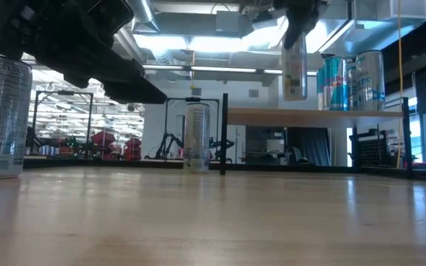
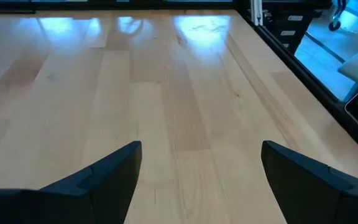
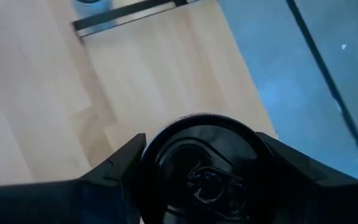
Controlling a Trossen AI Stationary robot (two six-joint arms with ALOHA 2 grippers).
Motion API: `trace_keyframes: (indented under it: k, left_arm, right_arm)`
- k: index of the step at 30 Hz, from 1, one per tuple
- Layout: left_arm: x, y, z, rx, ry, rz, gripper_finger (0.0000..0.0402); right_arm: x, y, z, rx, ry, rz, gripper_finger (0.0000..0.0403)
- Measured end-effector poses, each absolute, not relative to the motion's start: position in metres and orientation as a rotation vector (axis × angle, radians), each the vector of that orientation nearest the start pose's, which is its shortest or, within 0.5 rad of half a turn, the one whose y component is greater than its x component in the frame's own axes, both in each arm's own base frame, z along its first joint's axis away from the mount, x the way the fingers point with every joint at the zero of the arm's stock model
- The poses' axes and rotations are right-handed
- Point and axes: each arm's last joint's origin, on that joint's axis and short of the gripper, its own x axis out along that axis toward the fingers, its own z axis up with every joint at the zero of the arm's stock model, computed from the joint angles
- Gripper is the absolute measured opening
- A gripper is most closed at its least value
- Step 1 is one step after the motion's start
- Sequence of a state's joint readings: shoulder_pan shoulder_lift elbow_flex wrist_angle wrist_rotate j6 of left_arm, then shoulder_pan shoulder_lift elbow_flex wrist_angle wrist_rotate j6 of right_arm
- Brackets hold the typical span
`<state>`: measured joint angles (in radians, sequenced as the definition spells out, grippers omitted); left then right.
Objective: Place canned beverage on shelf
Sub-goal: Put the white and yellow soda can on the shelf
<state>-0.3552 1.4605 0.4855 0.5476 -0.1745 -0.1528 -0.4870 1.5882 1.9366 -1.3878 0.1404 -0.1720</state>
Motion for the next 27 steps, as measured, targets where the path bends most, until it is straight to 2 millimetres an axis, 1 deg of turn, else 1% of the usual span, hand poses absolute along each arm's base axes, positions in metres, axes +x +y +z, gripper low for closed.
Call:
trace_keyframes:
  k: [3,7,10,15,18,22,27]
  left_arm:
    - [0.251,-0.087,0.157,-0.035,0.425,-0.143,0.0318]
    - [0.251,-0.087,0.157,-0.033,0.425,-0.143,0.0318]
    - [0.251,-0.087,0.157,-0.033,0.425,-0.143,0.0318]
    - [0.251,-0.087,0.157,-0.033,0.425,-0.143,0.0318]
    - [0.251,-0.087,0.156,-0.029,0.437,-0.142,0.0318]
    - [0.251,-0.086,0.156,-0.028,0.442,-0.142,0.0318]
    - [0.251,-0.086,0.156,-0.028,0.441,-0.142,0.0318]
  right_arm:
    - [0.238,-0.156,0.425,0.051,1.067,-0.465,0.0222]
    - [0.227,-0.176,0.426,0.054,1.035,-0.461,0.0222]
    - [0.223,-0.188,0.423,0.050,1.042,-0.450,0.0222]
    - [0.218,-0.209,0.414,0.102,1.055,-0.437,0.0222]
    - [0.215,-0.217,0.409,0.137,1.074,-0.431,0.0222]
    - [0.218,-0.222,0.401,0.150,1.115,-0.416,0.0222]
    - [0.220,-0.223,0.400,0.142,1.113,-0.418,0.0222]
